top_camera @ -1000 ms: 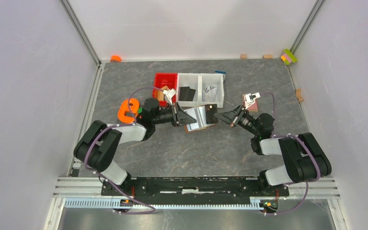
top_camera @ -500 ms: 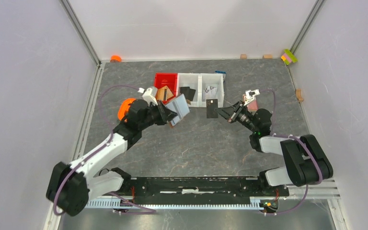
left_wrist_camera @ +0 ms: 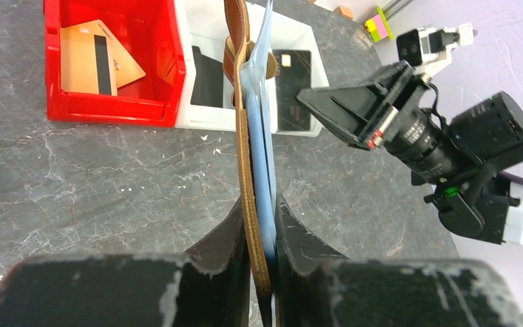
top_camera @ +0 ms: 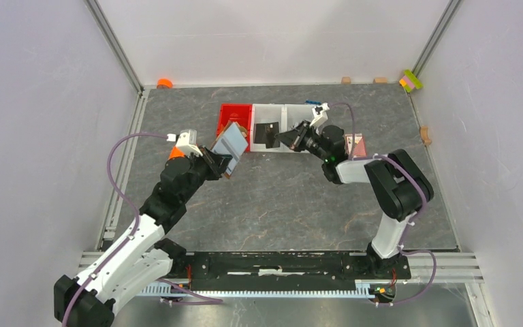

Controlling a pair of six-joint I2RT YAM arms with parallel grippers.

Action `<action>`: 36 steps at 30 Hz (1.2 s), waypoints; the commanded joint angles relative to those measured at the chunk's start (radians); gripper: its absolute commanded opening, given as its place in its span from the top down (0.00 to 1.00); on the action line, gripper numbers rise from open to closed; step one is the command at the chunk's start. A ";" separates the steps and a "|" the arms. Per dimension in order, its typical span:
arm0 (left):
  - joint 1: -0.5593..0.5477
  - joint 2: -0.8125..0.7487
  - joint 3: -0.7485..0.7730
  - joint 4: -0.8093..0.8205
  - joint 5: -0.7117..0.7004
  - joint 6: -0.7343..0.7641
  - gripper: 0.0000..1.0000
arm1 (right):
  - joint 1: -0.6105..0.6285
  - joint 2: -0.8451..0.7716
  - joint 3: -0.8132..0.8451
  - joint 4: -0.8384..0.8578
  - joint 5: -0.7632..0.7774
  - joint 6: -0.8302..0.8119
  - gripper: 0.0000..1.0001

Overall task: Take the credit cards out of the card holder
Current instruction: Place the credit card in the storage box.

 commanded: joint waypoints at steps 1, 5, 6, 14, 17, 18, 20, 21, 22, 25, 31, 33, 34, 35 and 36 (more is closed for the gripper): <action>0.001 -0.007 -0.003 0.026 -0.030 0.012 0.90 | 0.023 0.098 0.136 -0.036 0.113 -0.020 1.00; 0.001 -0.005 0.006 0.014 -0.012 0.002 0.91 | 0.041 0.188 0.234 -0.044 0.154 -0.015 1.00; 0.001 -0.009 0.004 0.012 -0.017 0.000 0.91 | 0.043 0.210 0.251 -0.038 0.164 -0.012 1.00; 0.000 -0.018 -0.006 0.017 -0.027 -0.011 0.91 | 0.045 0.342 0.408 -0.088 0.197 -0.026 0.75; 0.001 -0.012 -0.003 0.015 -0.025 -0.010 0.92 | 0.045 0.352 0.424 -0.090 0.195 -0.028 0.65; 0.001 -0.011 -0.003 0.012 -0.028 -0.010 0.92 | 0.045 0.348 0.423 -0.088 0.195 -0.032 0.64; 0.000 -0.008 -0.003 0.014 -0.031 -0.008 0.92 | 0.045 0.326 0.420 -0.109 0.198 -0.048 0.64; 0.001 -0.005 -0.003 0.014 -0.030 -0.007 0.92 | 0.045 0.309 0.415 -0.123 0.200 -0.059 0.64; 0.001 -0.001 -0.002 0.015 -0.027 -0.004 0.92 | 0.045 0.290 0.404 -0.131 0.201 -0.072 0.64; 0.001 0.021 0.002 0.024 -0.010 0.000 0.92 | 0.044 0.208 0.353 -0.150 0.199 -0.108 0.62; 0.001 0.041 -0.011 0.066 0.034 0.001 0.91 | 0.044 0.021 0.213 -0.201 0.158 -0.171 0.61; 0.001 0.039 -0.023 0.083 0.034 0.000 0.91 | 0.048 -0.041 0.142 -0.204 0.134 -0.173 0.60; 0.001 0.040 -0.026 0.089 0.034 0.001 0.91 | 0.052 -0.067 0.107 -0.194 0.122 -0.171 0.59; 0.000 0.043 -0.030 0.094 0.034 0.002 0.91 | 0.058 -0.101 0.069 -0.189 0.116 -0.173 0.57; 0.001 0.047 -0.032 0.102 0.034 0.000 0.91 | 0.064 -0.134 0.034 -0.189 0.110 -0.186 0.55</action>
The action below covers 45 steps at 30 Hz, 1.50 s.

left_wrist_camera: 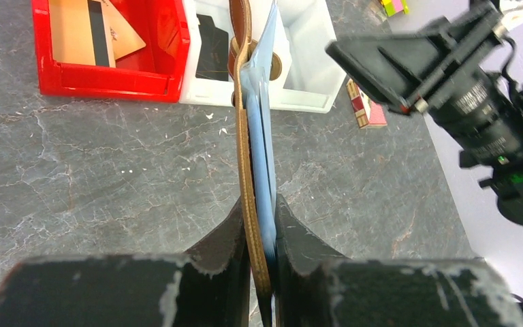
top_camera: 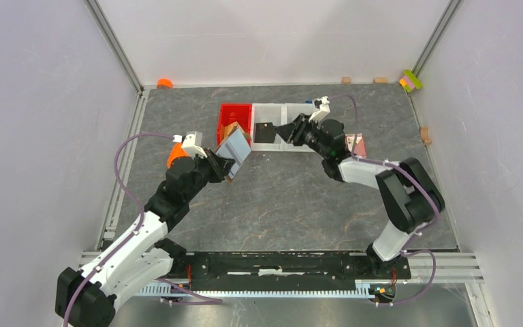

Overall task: Take the credit cards out of the card holder
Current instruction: Place the credit card in the storage box, then remove the credit card from the card holder.

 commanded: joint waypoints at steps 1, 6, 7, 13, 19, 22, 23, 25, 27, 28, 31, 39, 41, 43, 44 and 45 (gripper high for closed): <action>0.000 0.005 -0.010 0.101 0.039 0.001 0.91 | 0.025 -0.141 -0.138 -0.002 -0.047 -0.066 0.55; 0.000 0.022 -0.014 0.115 0.062 0.007 0.92 | 0.037 -0.319 -0.283 -0.087 -0.038 -0.166 0.53; 0.001 0.026 -0.019 0.125 0.069 0.005 0.92 | 0.040 -0.351 -0.327 -0.098 -0.047 -0.170 0.53; -0.021 0.134 -0.040 0.271 0.161 -0.053 0.94 | 0.061 -0.586 -0.498 -0.170 -0.015 -0.258 0.45; -0.158 0.402 0.110 0.234 0.171 -0.041 0.94 | 0.072 -0.708 -0.550 -0.204 0.106 -0.305 0.22; -0.191 0.552 0.184 0.238 0.253 -0.042 0.91 | 0.080 -0.672 -0.526 -0.256 0.130 -0.328 0.20; -0.194 0.595 0.214 0.227 0.285 -0.035 0.91 | 0.084 -0.659 -0.526 -0.256 0.129 -0.330 0.20; -0.202 0.684 0.267 0.186 0.338 0.002 0.91 | 0.091 -0.623 -0.515 -0.261 0.126 -0.340 0.20; -0.205 0.744 0.321 0.099 0.337 0.025 0.91 | 0.100 -0.594 -0.497 -0.277 0.132 -0.351 0.21; -0.206 0.767 0.357 0.056 0.348 0.037 0.90 | 0.103 -0.576 -0.488 -0.285 0.134 -0.355 0.21; -0.206 0.805 0.385 0.016 0.336 0.053 0.86 | 0.115 -0.529 -0.467 -0.303 0.129 -0.365 0.22; -0.206 0.995 0.500 -0.081 0.434 0.061 0.80 | 0.138 -0.388 -0.436 -0.283 0.088 -0.369 0.23; -0.205 1.020 0.512 -0.080 0.461 0.054 0.77 | 0.143 -0.364 -0.430 -0.276 0.078 -0.369 0.23; -0.200 1.042 0.517 -0.065 0.508 0.042 0.74 | 0.144 -0.342 -0.431 -0.255 0.048 -0.364 0.23; -0.197 1.051 0.519 -0.062 0.522 0.036 0.73 | 0.143 -0.328 -0.430 -0.246 0.028 -0.359 0.23; -0.194 1.056 0.520 -0.061 0.532 0.034 0.71 | 0.143 -0.315 -0.428 -0.238 0.011 -0.354 0.22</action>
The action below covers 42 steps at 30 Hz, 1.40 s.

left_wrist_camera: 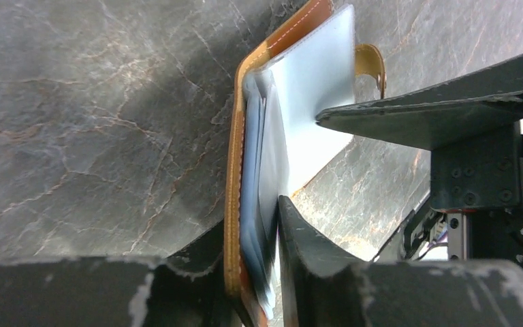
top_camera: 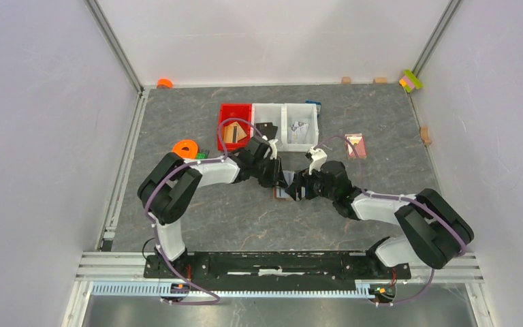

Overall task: Take the credit cards out of the card holder
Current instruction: Remove the credit card from the card holder.

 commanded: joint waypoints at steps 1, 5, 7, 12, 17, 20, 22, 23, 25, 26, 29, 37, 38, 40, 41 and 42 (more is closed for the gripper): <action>0.010 0.026 0.034 -0.009 0.103 0.008 0.69 | 0.006 0.045 0.044 0.075 -0.077 0.004 0.22; 0.027 0.014 0.011 0.029 0.138 -0.013 0.66 | 0.008 0.081 0.062 0.048 -0.073 -0.002 0.21; 0.031 0.003 0.001 0.050 0.155 -0.021 0.64 | 0.011 0.087 0.067 0.046 -0.076 -0.003 0.20; 0.033 -0.018 -0.018 0.087 0.186 -0.036 0.60 | 0.020 0.089 0.074 0.039 -0.071 -0.007 0.20; 0.033 -0.027 -0.026 0.104 0.198 -0.050 0.59 | 0.031 0.096 0.090 0.013 -0.048 -0.015 0.20; 0.034 -0.033 -0.028 0.104 0.197 -0.052 0.60 | 0.034 0.098 0.094 -0.001 -0.016 -0.015 0.30; 0.036 -0.041 -0.031 0.104 0.197 -0.051 0.60 | 0.034 0.104 0.105 -0.030 0.022 -0.013 0.39; 0.036 -0.044 -0.032 0.104 0.196 -0.050 0.60 | 0.034 0.109 0.108 -0.040 0.036 -0.011 0.44; 0.036 -0.053 -0.036 0.104 0.194 -0.047 0.60 | 0.034 0.121 0.115 -0.052 0.053 -0.002 0.53; 0.038 -0.057 -0.037 0.104 0.196 -0.046 0.60 | 0.033 0.125 0.118 -0.056 0.060 0.001 0.56; 0.047 -0.069 -0.046 0.104 0.196 -0.047 0.60 | 0.034 0.125 0.119 -0.073 0.092 0.007 0.64; 0.075 -0.090 -0.073 0.124 0.208 -0.062 0.63 | 0.027 0.093 0.102 -0.087 0.166 0.019 0.92; 0.077 -0.093 -0.074 0.124 0.208 -0.061 0.63 | 0.024 0.096 0.102 -0.087 0.166 0.023 0.92; 0.080 -0.102 -0.080 0.124 0.202 -0.060 0.64 | 0.022 0.103 0.104 -0.089 0.164 0.023 0.93; 0.080 -0.105 -0.082 0.124 0.201 -0.060 0.65 | 0.020 0.106 0.105 -0.090 0.163 0.025 0.94; 0.082 -0.108 -0.083 0.124 0.200 -0.060 0.66 | 0.019 0.110 0.107 -0.092 0.163 0.024 0.94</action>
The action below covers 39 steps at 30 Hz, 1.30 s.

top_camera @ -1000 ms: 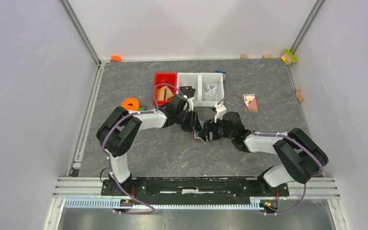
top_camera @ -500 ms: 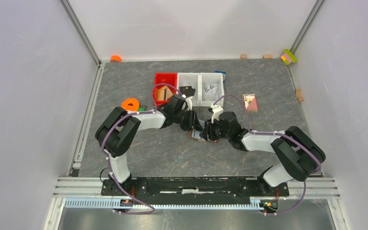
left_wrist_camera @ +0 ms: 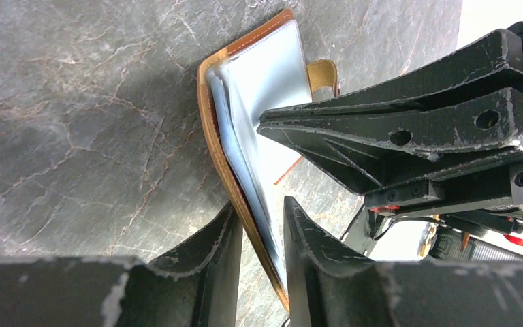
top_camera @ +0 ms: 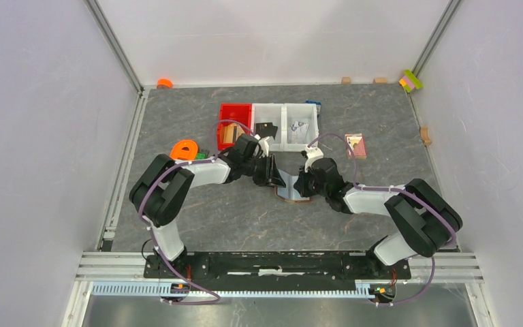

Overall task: Take the credit cards out of the card holder
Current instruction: Remove the credit card from the card holder.

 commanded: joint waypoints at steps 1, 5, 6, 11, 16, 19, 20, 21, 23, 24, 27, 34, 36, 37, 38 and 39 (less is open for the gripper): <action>0.008 -0.064 -0.012 0.034 0.030 -0.024 0.67 | -0.008 -0.002 0.020 -0.002 0.030 0.007 0.95; 0.010 -0.073 -0.014 0.034 0.032 -0.024 0.71 | -0.013 0.011 0.023 -0.005 0.021 0.011 0.96; 0.010 -0.074 -0.015 0.035 0.032 -0.024 0.71 | -0.012 0.013 0.023 -0.004 0.017 0.012 0.97; 0.012 -0.087 -0.020 0.046 0.044 -0.024 0.83 | -0.014 0.023 0.028 -0.002 0.000 0.013 0.97; 0.011 -0.089 -0.026 0.073 0.068 -0.036 0.87 | -0.013 0.031 0.034 -0.006 -0.011 0.009 0.97; 0.010 -0.100 -0.042 0.122 0.103 -0.058 0.86 | -0.013 0.036 0.037 -0.009 -0.010 0.008 0.97; 0.010 -0.108 -0.051 0.146 0.114 -0.069 0.85 | -0.014 0.038 0.038 -0.009 -0.011 0.009 0.97; 0.009 -0.113 -0.057 0.160 0.125 -0.077 0.85 | -0.014 0.041 0.039 -0.008 -0.013 0.008 0.97; 0.007 -0.118 -0.061 0.178 0.144 -0.086 0.84 | -0.013 0.046 0.042 -0.009 -0.018 0.008 0.97; 0.005 -0.118 -0.061 0.183 0.150 -0.090 0.84 | -0.013 0.048 0.043 -0.008 -0.021 0.008 0.97; -0.003 -0.107 -0.055 0.192 0.168 -0.095 0.83 | -0.014 0.055 0.046 -0.007 -0.032 0.009 0.98; -0.013 -0.092 -0.055 0.236 0.204 -0.117 0.83 | -0.014 0.074 0.049 0.010 -0.074 0.014 0.99; -0.014 -0.092 -0.056 0.244 0.210 -0.121 0.83 | -0.013 0.081 0.049 0.018 -0.088 0.017 0.99; -0.015 -0.092 -0.057 0.247 0.212 -0.123 0.83 | -0.014 0.083 0.049 0.020 -0.094 0.017 0.99; -0.016 -0.092 -0.058 0.255 0.216 -0.126 0.83 | -0.013 0.084 0.051 0.022 -0.098 0.017 1.00; -0.016 -0.090 -0.059 0.262 0.219 -0.130 0.83 | -0.014 0.085 0.050 0.025 -0.104 0.017 1.00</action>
